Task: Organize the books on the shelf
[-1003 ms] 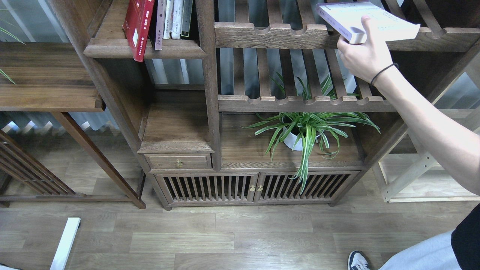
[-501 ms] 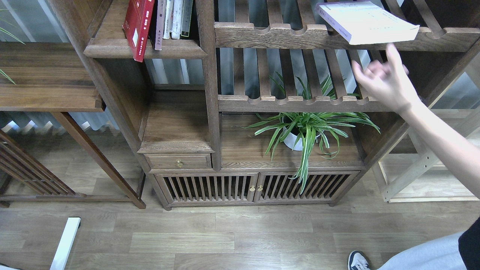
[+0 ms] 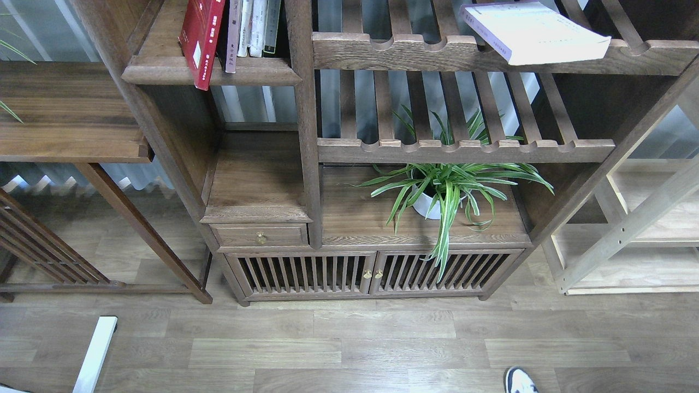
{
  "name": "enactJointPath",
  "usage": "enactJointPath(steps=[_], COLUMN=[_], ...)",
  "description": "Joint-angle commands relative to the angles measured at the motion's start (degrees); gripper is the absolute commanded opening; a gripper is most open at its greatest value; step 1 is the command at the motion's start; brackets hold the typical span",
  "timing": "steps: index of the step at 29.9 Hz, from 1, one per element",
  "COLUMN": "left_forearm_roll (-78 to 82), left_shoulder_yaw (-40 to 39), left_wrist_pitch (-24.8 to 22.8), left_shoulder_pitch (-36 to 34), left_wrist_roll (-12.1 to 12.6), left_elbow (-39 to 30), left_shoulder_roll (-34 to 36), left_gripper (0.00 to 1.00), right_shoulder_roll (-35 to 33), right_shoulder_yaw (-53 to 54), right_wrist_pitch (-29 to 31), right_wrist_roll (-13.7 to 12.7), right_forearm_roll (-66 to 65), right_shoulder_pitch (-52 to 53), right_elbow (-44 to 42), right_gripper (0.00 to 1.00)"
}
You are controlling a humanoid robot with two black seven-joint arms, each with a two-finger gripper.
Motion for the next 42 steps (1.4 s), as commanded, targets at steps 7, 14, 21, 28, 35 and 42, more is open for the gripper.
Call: enactJointPath(steps=[7, 14, 21, 28, 35, 42], left_forearm_roll=[0.02, 0.02, 0.02, 0.02, 0.02, 0.02], left_shoulder_yaw=[0.0, 0.0, 0.0, 0.0, 0.0, 0.0], left_wrist_pitch=[0.0, 0.0, 0.0, 0.0, 0.0, 0.0], left_shoulder_pitch=[0.0, 0.0, 0.0, 0.0, 0.0, 0.0], left_wrist_roll=[0.0, 0.0, 0.0, 0.0, 0.0, 0.0], left_elbow=[0.0, 0.08, 0.0, 0.0, 0.0, 0.0], left_shoulder_roll=[0.0, 0.0, 0.0, 0.0, 0.0, 0.0], left_gripper=[0.99, 0.99, 0.99, 0.99, 0.99, 0.99], right_shoulder_roll=[0.0, 0.0, 0.0, 0.0, 0.0, 0.0], right_shoulder_yaw=[0.0, 0.0, 0.0, 0.0, 0.0, 0.0], right_wrist_pitch=[0.0, 0.0, 0.0, 0.0, 0.0, 0.0], right_wrist_roll=[0.0, 0.0, 0.0, 0.0, 0.0, 0.0], right_forearm_roll=[-0.02, 0.07, 0.07, -0.02, -0.02, 0.07], right_shoulder_pitch=[0.0, 0.0, 0.0, 0.0, 0.0, 0.0], right_elbow=[0.0, 0.0, 0.0, 0.0, 0.0, 0.0], right_gripper=[1.0, 1.0, 1.0, 1.0, 1.0, 1.0])
